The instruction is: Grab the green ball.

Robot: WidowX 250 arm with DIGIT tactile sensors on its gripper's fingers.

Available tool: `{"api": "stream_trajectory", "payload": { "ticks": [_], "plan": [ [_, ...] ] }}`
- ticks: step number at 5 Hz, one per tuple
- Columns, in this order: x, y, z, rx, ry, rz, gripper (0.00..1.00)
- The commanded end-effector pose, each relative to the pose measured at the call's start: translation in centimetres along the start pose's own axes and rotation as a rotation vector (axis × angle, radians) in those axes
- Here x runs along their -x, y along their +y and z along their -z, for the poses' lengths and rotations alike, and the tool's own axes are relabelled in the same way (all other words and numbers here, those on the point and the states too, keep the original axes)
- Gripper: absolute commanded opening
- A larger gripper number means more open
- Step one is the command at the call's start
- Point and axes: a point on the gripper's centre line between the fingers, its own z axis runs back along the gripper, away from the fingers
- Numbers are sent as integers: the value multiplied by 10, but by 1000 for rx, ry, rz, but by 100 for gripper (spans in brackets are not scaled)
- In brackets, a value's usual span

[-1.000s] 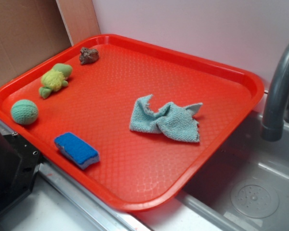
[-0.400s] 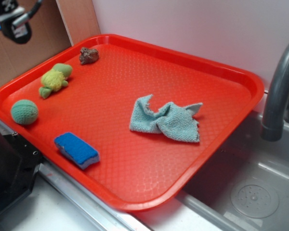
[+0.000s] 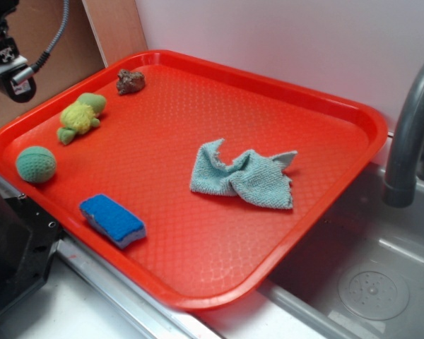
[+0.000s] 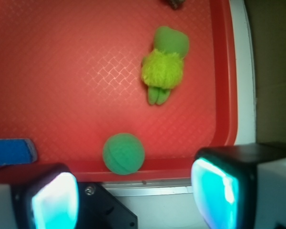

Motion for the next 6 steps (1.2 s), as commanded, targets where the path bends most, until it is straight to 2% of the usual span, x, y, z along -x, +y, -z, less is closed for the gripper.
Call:
{"api": "stream_trajectory", "payload": {
  "ticks": [1, 2, 3, 4, 6],
  "plan": [
    [-1, 5, -5, -12, -15, -8, 100],
    [21, 5, 41, -33, -17, -6, 100],
    [23, -3, 56, -14, -26, -8, 100],
    [15, -13, 75, -61, 22, 67, 100],
    [10, -10, 106, -60, 110, 120, 100]
  ]
}}
